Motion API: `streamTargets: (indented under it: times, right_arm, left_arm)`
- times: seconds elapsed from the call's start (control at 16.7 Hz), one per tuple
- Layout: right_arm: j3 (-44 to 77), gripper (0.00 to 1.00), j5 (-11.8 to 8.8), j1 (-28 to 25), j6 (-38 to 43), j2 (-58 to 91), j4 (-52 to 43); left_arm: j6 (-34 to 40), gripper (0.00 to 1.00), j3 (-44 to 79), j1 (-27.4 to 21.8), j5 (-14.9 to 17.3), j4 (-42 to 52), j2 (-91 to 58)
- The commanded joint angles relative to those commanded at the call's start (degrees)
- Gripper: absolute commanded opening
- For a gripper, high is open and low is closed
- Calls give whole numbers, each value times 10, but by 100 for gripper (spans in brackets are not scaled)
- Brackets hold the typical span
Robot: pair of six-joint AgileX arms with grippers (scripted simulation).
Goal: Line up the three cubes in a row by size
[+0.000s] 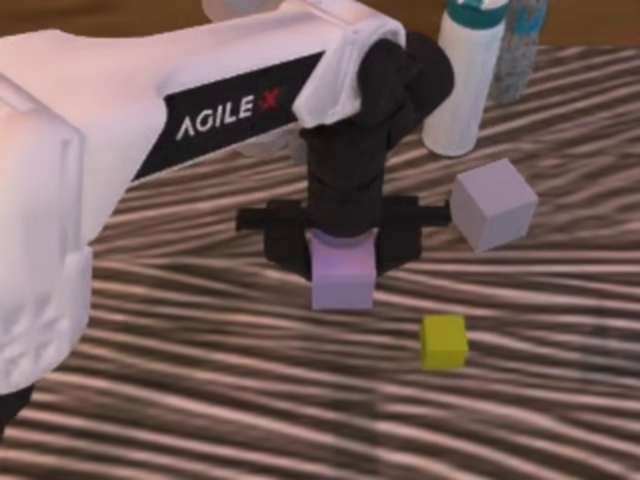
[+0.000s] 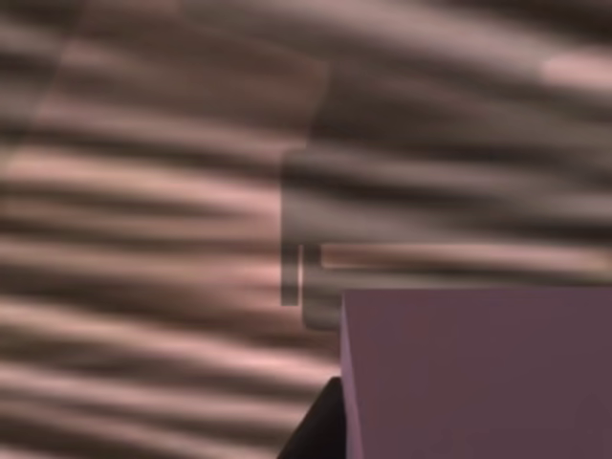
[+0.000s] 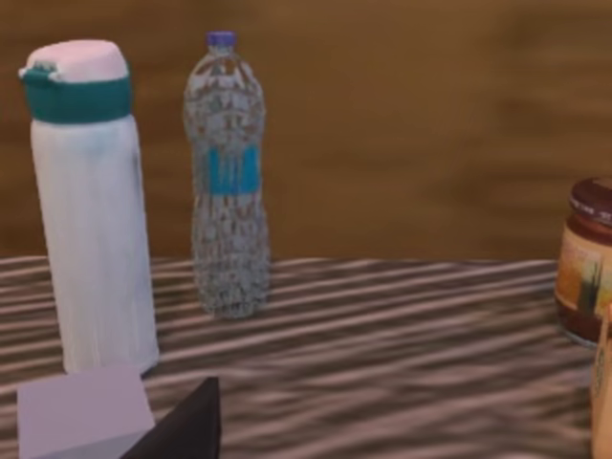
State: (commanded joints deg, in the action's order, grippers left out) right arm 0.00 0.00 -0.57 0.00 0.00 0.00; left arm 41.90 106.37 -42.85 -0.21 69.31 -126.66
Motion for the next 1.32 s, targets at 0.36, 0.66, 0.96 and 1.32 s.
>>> streamTargets:
  times: [0.36,0.66,0.96,1.32]
  right_arm:
    - [0,100,0,0,0,0,0]
    - [0,100,0,0,0,0,0]
    - [0,100,0,0,0,0,0]
    - [0,100,0,0,0,0,0]
  left_arm:
    - [34,0,34,-34,-1,13,-15]
    - [33,0,-1,-32,0,-30,-21]
    - [34,0,-70,-35,0,-122,-44]
    - [35,15,-75,-35,0,-128,-46]
